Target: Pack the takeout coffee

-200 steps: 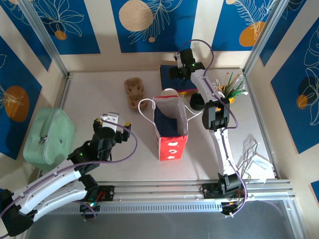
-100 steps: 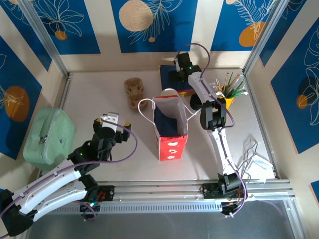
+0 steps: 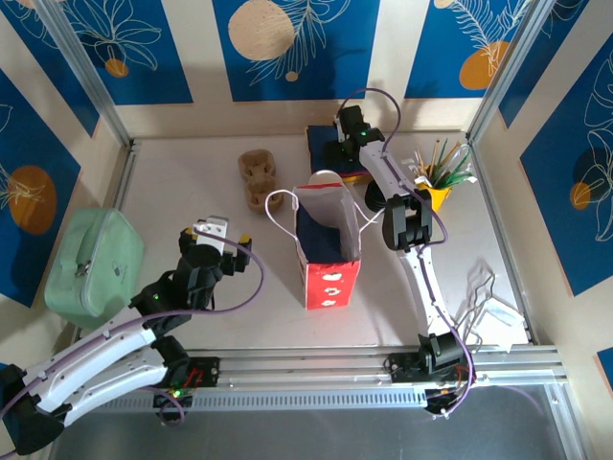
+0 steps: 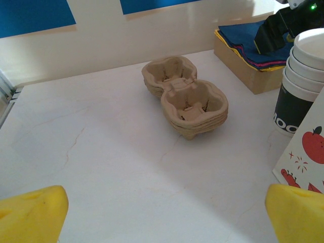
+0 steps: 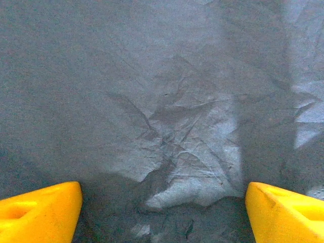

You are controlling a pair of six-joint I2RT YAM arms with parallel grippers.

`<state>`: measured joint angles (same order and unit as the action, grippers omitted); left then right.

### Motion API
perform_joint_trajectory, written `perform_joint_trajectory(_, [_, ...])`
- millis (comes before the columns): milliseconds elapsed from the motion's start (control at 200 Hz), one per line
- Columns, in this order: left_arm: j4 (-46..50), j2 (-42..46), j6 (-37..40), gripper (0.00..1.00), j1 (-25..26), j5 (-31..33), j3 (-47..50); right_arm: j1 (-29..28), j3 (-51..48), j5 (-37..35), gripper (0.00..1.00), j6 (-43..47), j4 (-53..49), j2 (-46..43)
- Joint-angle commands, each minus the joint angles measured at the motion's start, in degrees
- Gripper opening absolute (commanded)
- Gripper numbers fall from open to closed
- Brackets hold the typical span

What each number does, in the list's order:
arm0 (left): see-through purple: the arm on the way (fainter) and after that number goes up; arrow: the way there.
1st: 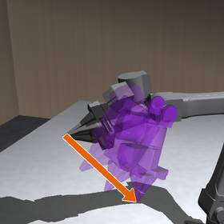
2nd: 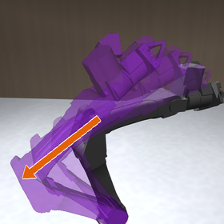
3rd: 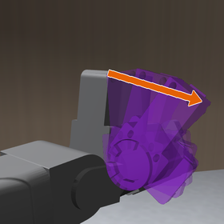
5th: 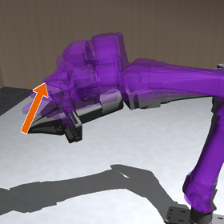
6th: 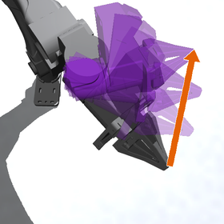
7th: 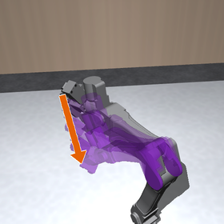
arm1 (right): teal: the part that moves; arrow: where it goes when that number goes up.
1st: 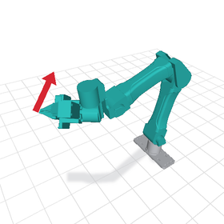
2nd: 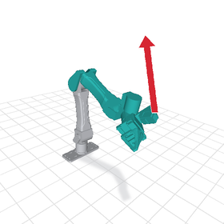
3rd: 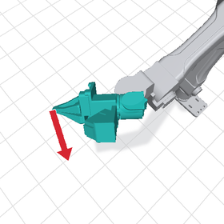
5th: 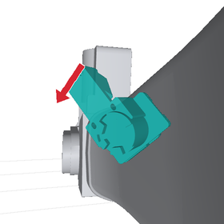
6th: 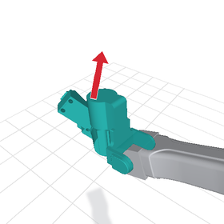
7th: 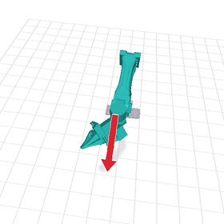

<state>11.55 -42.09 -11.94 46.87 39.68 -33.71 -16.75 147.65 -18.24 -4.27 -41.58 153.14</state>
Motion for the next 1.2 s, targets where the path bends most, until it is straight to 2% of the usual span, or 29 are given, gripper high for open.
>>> perform_joint_trajectory(0, [0.3,0.6,-0.5,0.99,-0.6,1.2,-1.7,-0.1,1.1,-0.1,0.82,-0.7,-2.3,1.6])
perform_joint_trajectory(105, [0.5,0.8,-0.5,0.99,-0.5,1.3,-1.7,-0.3,1.1,0.1,0.77,-0.1,-2.5,1.7])
perform_joint_trajectory(385, [0.7,1.7,-0.5,0.99,-0.5,1.4,-1.3,-0.7,2.8,1.4,0.52,0.4,-3.2,0.2])
perform_joint_trajectory(725, [1.0,2.3,-0.5,0.99,-0.5,1.7,-1.1,-0.5,3.2,4.6,0.35,-1.6,-2.8,-3.7])
perform_joint_trajectory(1196, [1.2,2.8,-0.2,0.99,-0.5,1.8,-1.3,1.6,3.3,9.7,0.20,-5.6,-3.0,-7.9])
